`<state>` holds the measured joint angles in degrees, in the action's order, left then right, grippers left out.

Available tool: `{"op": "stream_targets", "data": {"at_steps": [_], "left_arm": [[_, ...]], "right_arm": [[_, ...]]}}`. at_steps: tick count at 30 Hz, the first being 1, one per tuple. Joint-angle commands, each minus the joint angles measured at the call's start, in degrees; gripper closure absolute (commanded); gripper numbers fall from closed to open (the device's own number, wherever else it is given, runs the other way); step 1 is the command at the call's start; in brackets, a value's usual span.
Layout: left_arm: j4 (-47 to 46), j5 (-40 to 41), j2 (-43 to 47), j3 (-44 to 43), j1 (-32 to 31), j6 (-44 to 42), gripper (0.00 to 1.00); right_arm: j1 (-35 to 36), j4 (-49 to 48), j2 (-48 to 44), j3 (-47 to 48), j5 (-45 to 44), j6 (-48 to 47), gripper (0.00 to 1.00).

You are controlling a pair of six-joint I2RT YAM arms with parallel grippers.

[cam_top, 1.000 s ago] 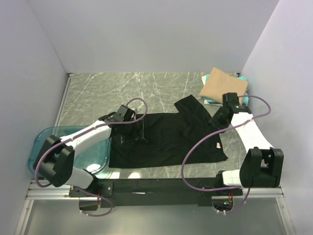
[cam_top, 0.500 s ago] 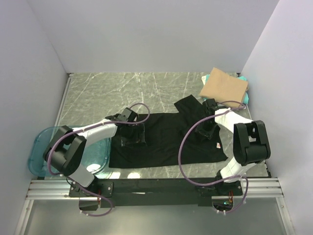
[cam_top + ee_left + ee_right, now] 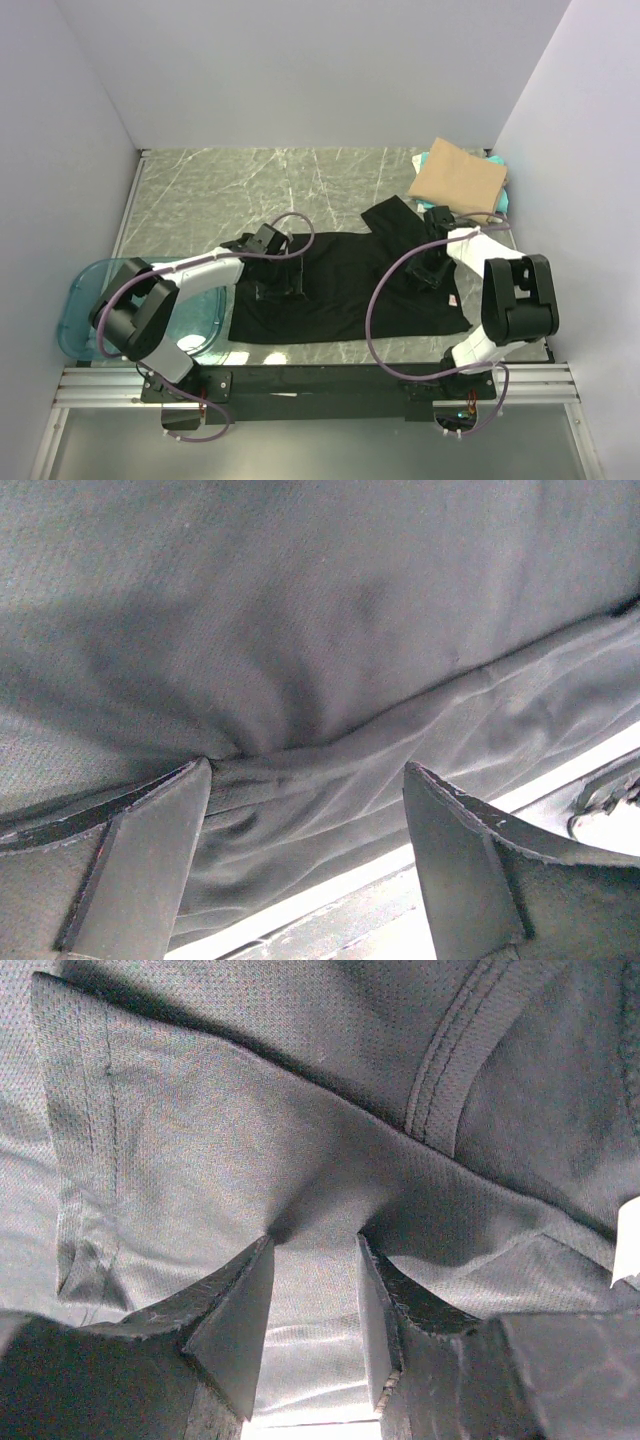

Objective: Fold and stack the t-shirts
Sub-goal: Fold the tshirt

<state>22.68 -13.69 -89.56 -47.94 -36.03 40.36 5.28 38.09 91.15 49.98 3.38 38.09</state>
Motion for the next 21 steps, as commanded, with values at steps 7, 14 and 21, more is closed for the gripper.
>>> {"op": "stream_targets", "data": {"at_steps": [7,14,21], "left_arm": [[3.41,1.82,0.08,1.98,-2.64,0.95,0.14],[12.37,6.57,3.60,-10.75,-0.63,0.16,0.07],[15.64,9.12,-0.78,-20.87,13.51,-5.55,0.08]], "right_arm": [[-2.90,3.22,-1.94,-6.47,-9.10,-2.13,0.53],[-2.82,6.46,-7.91,-0.43,-6.19,-3.10,0.54],[-2.82,10.52,-13.02,10.13,-3.82,-5.65,0.54]]}}
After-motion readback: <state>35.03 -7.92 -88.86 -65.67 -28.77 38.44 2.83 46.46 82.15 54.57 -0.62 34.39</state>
